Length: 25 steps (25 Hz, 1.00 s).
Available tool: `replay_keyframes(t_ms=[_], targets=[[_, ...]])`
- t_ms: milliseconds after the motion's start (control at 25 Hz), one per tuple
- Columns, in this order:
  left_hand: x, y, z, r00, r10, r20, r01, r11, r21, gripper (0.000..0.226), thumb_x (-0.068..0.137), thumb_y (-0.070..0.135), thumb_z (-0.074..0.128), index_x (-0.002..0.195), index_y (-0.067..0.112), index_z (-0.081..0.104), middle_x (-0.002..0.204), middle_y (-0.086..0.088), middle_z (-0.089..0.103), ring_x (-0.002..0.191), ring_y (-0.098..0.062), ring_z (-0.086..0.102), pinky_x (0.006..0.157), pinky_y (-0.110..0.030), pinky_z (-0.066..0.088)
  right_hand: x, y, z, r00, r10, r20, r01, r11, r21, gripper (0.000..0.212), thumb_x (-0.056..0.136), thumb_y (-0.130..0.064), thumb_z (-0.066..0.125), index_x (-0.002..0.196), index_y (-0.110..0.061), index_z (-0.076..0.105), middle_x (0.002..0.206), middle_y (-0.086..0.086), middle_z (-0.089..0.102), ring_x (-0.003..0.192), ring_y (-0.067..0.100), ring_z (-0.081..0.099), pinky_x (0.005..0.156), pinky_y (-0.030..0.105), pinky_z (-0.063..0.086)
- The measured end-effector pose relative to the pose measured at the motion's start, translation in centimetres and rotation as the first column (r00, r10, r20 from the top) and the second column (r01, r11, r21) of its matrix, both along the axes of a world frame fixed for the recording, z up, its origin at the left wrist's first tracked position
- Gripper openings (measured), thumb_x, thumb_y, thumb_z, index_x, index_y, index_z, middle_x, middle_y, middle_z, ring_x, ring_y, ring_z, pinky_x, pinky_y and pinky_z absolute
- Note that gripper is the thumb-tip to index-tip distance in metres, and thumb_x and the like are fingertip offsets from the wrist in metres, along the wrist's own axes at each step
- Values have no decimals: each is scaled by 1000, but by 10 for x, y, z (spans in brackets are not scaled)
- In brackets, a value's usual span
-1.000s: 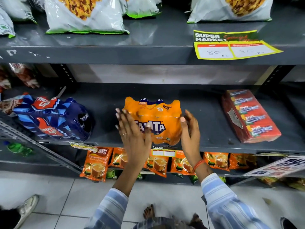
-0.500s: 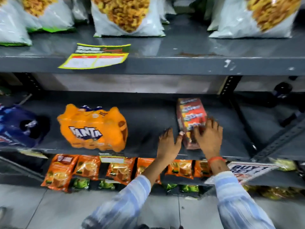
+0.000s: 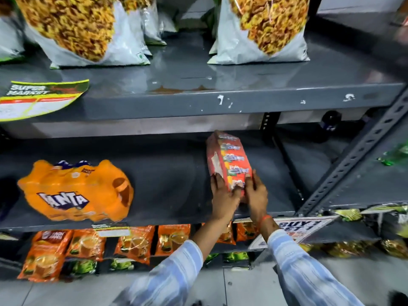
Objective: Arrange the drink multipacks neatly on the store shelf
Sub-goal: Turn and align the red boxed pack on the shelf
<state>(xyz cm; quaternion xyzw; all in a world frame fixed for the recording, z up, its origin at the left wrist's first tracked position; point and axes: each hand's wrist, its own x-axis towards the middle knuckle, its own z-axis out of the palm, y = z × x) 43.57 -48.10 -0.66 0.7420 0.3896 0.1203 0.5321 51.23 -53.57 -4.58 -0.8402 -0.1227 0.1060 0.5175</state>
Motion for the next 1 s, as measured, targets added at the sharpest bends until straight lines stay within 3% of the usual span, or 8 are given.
replay_keyframes(t_ms=[160, 240, 360, 520, 640, 760, 880, 1000], targets=[[11, 2, 8, 990, -77, -120, 113, 935, 337, 70, 85, 34, 60, 146, 21, 27, 155, -9, 17, 129, -40, 40, 103, -47, 43, 41, -10, 8, 992, 106, 74, -88, 974, -211, 31, 95, -21, 43, 104, -1, 66, 109, 30, 68, 102, 44, 63, 89, 43, 46], [8, 4, 5, 973, -105, -208, 197, 847, 493, 67, 84, 37, 61, 143, 31, 30, 153, -7, 17, 127, -38, 37, 94, -48, 49, 65, -12, 11, 990, 134, -33, -138, 967, -214, 30, 95, -19, 48, 113, 1, 62, 120, 29, 63, 113, 41, 59, 96, 42, 45], [-1, 6, -3, 948, -161, -275, 301, 736, 606, 65, 85, 35, 59, 143, 37, 29, 155, -6, 15, 130, -38, 31, 89, -51, 54, 93, -6, 26, 997, 12, -78, -17, 998, -60, 47, 95, -31, 51, 130, 0, 50, 137, 25, 52, 129, 35, 48, 111, 43, 35], [-6, 32, -8, 926, -262, -272, 375, 722, 581, 62, 87, 31, 58, 142, 39, 32, 158, 2, 13, 135, -35, 28, 98, -52, 50, 122, 19, 58, 998, 33, -57, -25, 991, 134, 49, 90, -27, 59, 133, -7, 47, 134, 14, 57, 123, 29, 55, 109, 42, 40], [-10, 63, -8, 899, -366, -239, 436, 719, 541, 61, 87, 19, 62, 141, 36, 38, 161, 5, 14, 143, -33, 18, 114, -49, 34, 124, 24, 54, 998, 55, 6, -55, 998, 0, 45, 89, -25, 61, 129, -6, 52, 130, 21, 58, 118, 35, 56, 106, 43, 42], [-17, 96, -10, 934, -232, -273, 354, 715, 603, 56, 91, 19, 56, 141, 38, 37, 162, 0, 11, 146, -37, 8, 118, -53, 22, 98, 8, 34, 987, -148, 67, 147, 989, 15, 52, 79, -29, 73, 119, -2, 55, 121, 25, 56, 110, 38, 57, 99, 39, 44], [-19, 87, -13, 991, 40, -128, 43, 812, 583, 56, 95, 25, 48, 147, 23, 29, 161, -13, 14, 146, -38, 12, 119, -49, 18, 67, -12, 14, 957, -287, 44, 273, 940, 202, 44, 71, -24, 80, 99, -7, 51, 103, 18, 57, 98, 34, 59, 96, 45, 46], [-9, 33, -12, 997, -31, 73, 9, 958, 286, 65, 98, 24, 43, 150, 7, 9, 161, -15, 5, 149, -31, 5, 121, -38, 8, 57, -16, 14, 960, -276, 43, 256, 932, 259, 34, 85, -18, 66, 113, -3, 55, 115, 23, 62, 108, 34, 59, 100, 45, 46]])
